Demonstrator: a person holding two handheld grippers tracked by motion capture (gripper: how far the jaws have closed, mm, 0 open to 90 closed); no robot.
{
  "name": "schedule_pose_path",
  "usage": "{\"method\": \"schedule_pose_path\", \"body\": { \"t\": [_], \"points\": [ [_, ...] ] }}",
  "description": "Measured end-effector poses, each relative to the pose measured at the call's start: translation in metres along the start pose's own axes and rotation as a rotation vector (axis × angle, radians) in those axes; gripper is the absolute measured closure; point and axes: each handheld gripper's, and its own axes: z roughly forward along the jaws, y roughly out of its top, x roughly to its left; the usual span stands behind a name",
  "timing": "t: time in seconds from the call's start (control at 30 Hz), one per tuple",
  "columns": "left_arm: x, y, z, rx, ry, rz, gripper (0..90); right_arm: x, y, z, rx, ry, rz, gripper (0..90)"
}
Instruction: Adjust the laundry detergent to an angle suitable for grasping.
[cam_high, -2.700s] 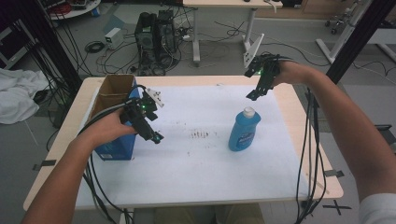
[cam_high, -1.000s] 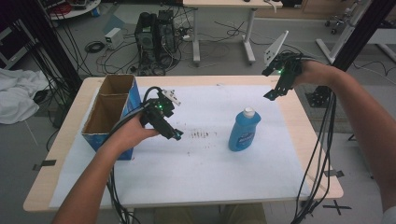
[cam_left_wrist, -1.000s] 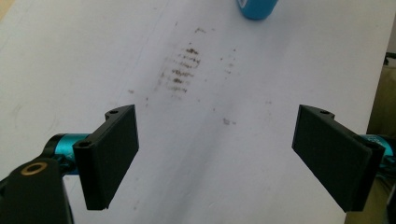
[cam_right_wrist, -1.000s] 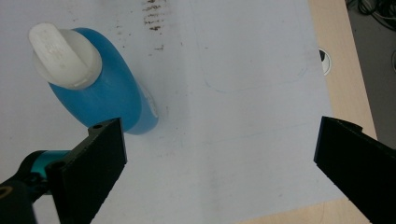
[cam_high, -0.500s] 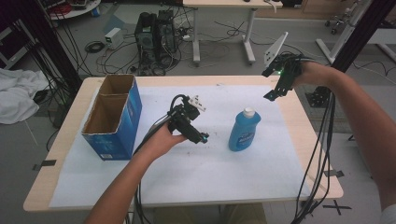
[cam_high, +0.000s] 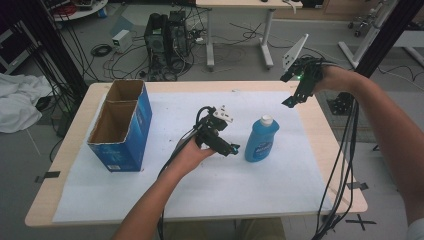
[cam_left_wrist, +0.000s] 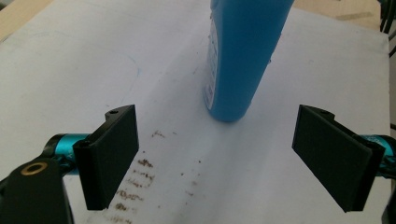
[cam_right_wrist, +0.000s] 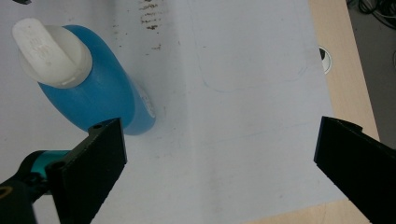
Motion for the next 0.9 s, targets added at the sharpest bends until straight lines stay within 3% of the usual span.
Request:
{"method": "schedule_pose_path", "body": {
  "t": [0.17,0.4,0.47,0.5,0.9],
  "points": [
    [-0.001,-0.003,0.007,-0.036,-0.021,0.026,14.6,0.0,0.002,0.001,-0.001,0.0,0.002,1.4],
    [-0.002,-0.007,0.014,-0.142,-0.039,0.011,14.6,0.0,0.003,0.003,0.003,0.002,0.0,1.4],
    [-0.001,-0.007,0.016,-0.162,-0.016,0.046,14.6,0.0,0.003,0.003,-0.001,0.001,0.002,1.4],
    [-0.004,-0.008,0.018,-0.198,0.0,0.024,14.6,-0.001,0.003,0.003,-0.002,0.001,0.001,1.4],
    [-0.005,-0.007,0.035,-0.245,-0.073,0.015,14.6,-0.002,0.003,0.004,-0.005,0.004,0.002,1.4]
  ]
}}
